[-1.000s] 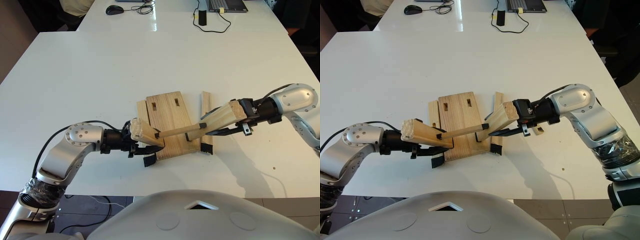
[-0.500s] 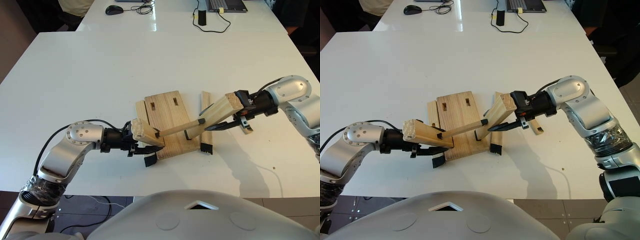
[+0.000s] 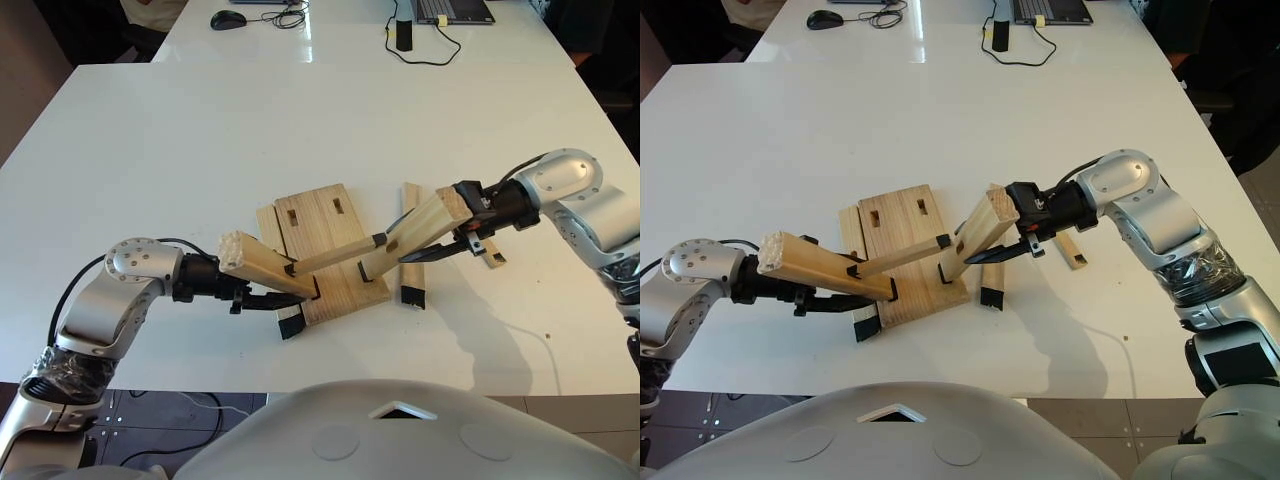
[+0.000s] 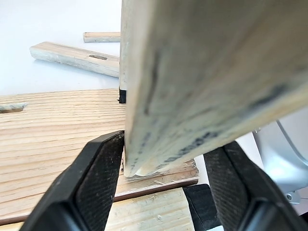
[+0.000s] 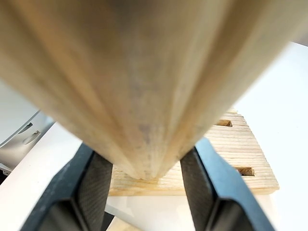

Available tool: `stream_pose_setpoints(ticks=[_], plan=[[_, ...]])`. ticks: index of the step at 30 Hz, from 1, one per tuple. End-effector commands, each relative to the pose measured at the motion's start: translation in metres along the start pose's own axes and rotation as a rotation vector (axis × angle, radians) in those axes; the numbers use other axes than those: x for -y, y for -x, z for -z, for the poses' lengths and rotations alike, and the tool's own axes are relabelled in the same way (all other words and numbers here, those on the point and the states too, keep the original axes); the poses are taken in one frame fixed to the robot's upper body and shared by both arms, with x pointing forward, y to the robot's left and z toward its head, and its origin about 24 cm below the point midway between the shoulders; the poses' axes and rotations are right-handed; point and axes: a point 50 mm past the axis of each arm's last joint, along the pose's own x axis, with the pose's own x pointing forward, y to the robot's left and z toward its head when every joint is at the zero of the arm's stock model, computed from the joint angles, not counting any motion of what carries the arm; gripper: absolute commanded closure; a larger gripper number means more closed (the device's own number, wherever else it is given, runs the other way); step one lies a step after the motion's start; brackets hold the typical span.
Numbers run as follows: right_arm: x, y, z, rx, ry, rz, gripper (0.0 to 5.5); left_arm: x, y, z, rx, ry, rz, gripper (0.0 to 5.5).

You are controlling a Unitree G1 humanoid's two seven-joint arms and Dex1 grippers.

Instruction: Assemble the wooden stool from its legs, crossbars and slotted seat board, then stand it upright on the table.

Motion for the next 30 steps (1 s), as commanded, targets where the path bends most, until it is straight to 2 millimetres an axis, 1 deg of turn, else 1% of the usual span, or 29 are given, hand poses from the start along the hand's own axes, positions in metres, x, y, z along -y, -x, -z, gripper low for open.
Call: stream_pose_setpoints(ticks=[1,4,6,10,12,15,20,21,23,24,30], plan=[[-0.032,-0.015,0.082,-0.329,-0.364,-0.017,3.51,0.014,-0.006,0.005,-0.126,-0.049,0.115,2.72],[-0.032,-0.016,0.082,-0.323,-0.363,-0.015,3.51,0.014,-0.008,0.003,-0.135,-0.061,0.101,2.72],[-0.033,-0.017,0.083,-0.319,-0.366,-0.011,3.51,0.012,-0.012,-0.002,-0.121,-0.054,0.089,2.72],[-0.034,-0.019,0.083,-0.313,-0.367,-0.008,3.51,0.006,-0.019,-0.011,-0.078,0.027,0.035,2.72],[-0.034,-0.020,0.083,-0.312,-0.366,-0.008,3.51,0.009,-0.021,-0.014,-0.082,0.056,0.047,2.72],[-0.034,-0.022,0.084,-0.312,-0.365,-0.006,3.51,0.013,-0.021,-0.014,-0.105,0.102,0.064,2.72],[-0.036,-0.023,0.086,-0.310,-0.365,-0.007,3.51,0.012,-0.021,-0.008,-0.149,0.134,0.039,2.72],[-0.036,-0.023,0.086,-0.310,-0.365,-0.007,3.51,0.012,-0.021,-0.009,-0.152,0.133,0.039,2.52],[-0.037,-0.023,0.087,-0.311,-0.364,-0.007,3.51,0.012,-0.021,-0.008,-0.161,0.134,0.042,2.24],[-0.037,-0.024,0.087,-0.311,-0.364,-0.007,3.51,0.013,-0.021,-0.008,-0.164,0.135,0.045,2.20],[-0.038,-0.025,0.087,-0.308,-0.365,-0.009,3.51,0.013,-0.024,-0.003,-0.177,0.154,0.028,1.28]])
